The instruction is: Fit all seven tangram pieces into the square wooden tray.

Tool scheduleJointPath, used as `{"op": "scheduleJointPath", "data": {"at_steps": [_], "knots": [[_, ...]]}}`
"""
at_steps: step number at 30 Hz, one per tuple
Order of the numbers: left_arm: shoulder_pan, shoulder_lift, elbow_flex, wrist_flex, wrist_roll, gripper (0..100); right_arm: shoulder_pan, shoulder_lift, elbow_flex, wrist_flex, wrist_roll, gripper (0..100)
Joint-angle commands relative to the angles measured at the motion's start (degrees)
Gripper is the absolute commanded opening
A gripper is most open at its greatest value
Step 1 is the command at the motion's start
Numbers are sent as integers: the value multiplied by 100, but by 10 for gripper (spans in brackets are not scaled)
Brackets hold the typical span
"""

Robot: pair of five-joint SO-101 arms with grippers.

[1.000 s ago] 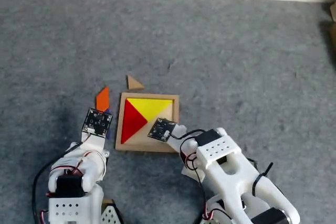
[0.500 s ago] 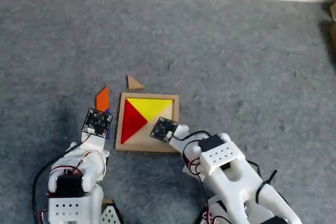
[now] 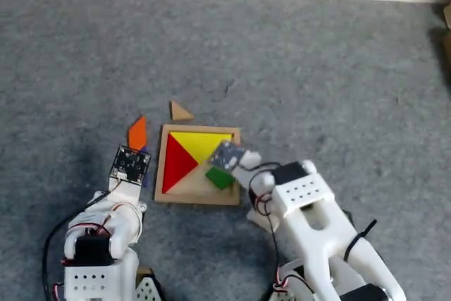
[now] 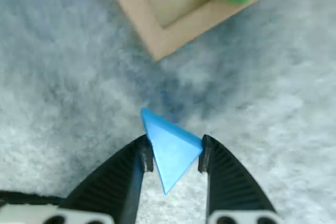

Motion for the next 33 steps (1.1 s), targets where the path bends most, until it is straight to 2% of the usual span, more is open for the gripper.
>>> {"op": "scheduleJointPath", "data": {"at_steps": [1,7,13,22,28,33], "knots": [[-57,-22,110,35,26,5,-22,-110,-980,215,-466,95],[-57,-22,110,35,26,5,-927,-57,-1675,136,-1284,95],[-57,-22,110,35,26,5,-1692,400,-1886,-541,-1749,95],[-57,-22,110,35,26,5,-2246,2202,-3011,-866,-1864,102],[-57,-22,110,35,26,5,-2334,2897,-3503,-848,-1864,236],[-57,-22,110,35,26,5,-2360,2941,-3530,-822,-1829,248]]}}
